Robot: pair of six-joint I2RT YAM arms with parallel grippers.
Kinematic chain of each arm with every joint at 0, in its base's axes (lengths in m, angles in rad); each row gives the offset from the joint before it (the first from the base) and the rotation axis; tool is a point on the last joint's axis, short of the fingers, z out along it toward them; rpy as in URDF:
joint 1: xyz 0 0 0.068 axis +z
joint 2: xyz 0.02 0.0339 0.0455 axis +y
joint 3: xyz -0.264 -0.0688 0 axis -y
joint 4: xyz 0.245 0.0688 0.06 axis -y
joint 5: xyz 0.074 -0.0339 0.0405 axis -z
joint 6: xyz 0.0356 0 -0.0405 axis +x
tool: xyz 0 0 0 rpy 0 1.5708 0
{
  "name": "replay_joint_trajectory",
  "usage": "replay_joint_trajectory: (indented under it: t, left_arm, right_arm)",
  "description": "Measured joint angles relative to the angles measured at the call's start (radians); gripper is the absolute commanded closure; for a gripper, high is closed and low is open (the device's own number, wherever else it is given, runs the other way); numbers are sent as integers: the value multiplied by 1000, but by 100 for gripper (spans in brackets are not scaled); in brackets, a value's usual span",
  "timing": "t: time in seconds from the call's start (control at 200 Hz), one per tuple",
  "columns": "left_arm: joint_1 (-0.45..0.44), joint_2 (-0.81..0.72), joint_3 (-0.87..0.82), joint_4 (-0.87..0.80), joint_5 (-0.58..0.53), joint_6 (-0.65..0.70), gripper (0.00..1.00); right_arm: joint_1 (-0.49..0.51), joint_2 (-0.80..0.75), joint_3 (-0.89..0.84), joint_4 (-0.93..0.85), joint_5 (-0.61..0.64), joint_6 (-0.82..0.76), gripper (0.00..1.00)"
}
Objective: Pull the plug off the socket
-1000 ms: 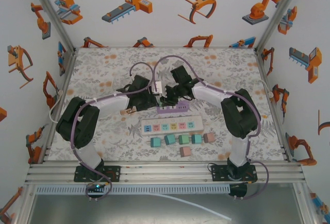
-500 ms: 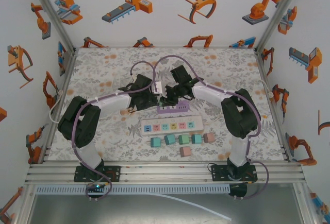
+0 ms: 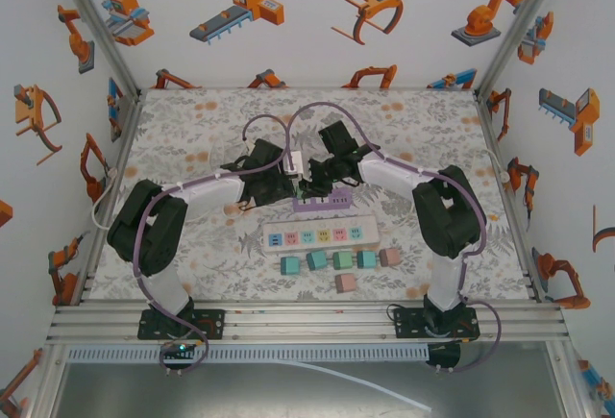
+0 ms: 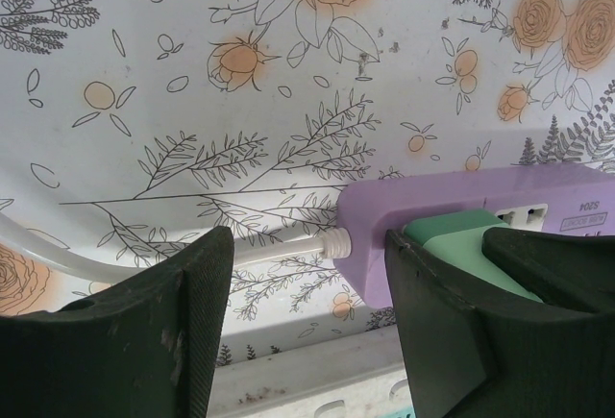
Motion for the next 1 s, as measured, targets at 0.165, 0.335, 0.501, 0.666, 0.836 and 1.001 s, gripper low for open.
replay_joint_trajectory:
  t: [0.165, 0.335, 0.501, 0.666, 0.836, 1.001]
  left_arm:
    - [-1, -4, -5, 5, -3, 0, 40]
    - [-1, -18, -16, -2, -11, 3, 39]
    - [-1, -27, -19, -13, -11, 14, 38]
    - [0, -63, -48, -20, -6, 42, 37]
    - [0, -151, -81, -18, 12, 87, 37]
    - [0, -282, -101, 7, 43, 150, 36]
  right_arm:
    - [-2, -6, 0, -1, -5, 0, 76]
    - [-4, -35, 0, -8, -17, 0, 76]
    - [-4, -57, 0, -8, -26, 0, 76]
    - [-4, -69, -1, -8, -26, 5, 76]
    - [-4, -121, -29, 14, -25, 65, 77]
    - [-5, -233, -111, 127, -5, 226, 77]
